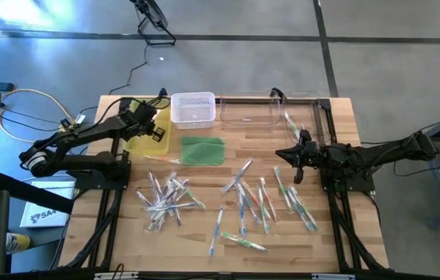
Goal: Pick & Place Toothbrushes
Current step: Put the orange toothbrush into the yellow bin
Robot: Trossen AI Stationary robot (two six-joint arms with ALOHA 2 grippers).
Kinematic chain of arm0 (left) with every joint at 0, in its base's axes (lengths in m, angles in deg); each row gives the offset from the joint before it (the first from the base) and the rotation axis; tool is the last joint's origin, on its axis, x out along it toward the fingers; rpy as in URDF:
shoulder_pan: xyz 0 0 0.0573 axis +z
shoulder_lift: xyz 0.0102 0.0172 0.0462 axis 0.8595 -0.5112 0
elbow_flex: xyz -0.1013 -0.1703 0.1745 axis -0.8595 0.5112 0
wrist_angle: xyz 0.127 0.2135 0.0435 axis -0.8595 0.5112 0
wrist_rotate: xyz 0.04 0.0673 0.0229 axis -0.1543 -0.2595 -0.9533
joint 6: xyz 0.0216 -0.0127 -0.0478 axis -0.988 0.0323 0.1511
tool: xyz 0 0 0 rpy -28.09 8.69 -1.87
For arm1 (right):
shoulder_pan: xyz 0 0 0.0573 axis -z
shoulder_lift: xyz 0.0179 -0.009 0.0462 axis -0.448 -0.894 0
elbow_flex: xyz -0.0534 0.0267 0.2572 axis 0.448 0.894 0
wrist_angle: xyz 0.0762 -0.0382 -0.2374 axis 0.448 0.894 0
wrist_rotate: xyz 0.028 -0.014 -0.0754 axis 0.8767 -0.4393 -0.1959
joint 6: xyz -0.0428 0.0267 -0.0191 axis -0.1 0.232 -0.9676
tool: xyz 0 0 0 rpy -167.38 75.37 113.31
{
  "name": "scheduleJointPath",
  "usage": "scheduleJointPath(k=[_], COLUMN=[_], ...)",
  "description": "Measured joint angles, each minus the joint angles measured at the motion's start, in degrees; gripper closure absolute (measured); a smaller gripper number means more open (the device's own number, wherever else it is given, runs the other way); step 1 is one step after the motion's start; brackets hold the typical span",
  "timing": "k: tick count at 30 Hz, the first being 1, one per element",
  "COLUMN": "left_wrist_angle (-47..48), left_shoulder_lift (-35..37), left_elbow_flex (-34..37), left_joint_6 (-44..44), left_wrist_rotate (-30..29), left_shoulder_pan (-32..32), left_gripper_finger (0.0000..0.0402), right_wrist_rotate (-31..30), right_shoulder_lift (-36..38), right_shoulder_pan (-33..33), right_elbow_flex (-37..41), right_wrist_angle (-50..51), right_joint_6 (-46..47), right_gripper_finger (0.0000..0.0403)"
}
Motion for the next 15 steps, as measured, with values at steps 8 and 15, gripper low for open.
scheduleJointPath(k=[8,15], left_wrist_angle=[-3.5,-4.4], left_shoulder_lift=[0.0,0.0], left_elbow_flex=[3.9,5.4], left_joint_6=[-0.2,-0.2], left_wrist_rotate=[2.3,2.0], left_shoulder_pan=[1.6,1.6], left_gripper_finger=[0.0368,0.0368], right_wrist_rotate=[0.0,0.0], right_shoulder_lift=[0.0,0.0], right_shoulder_pan=[0.0,0.0], right_elbow_flex=[0.0,0.0], right_wrist_angle=[0.0,0.0], right_joint_6=[0.0,0.0], right_gripper_finger=[0.0401,0.0401])
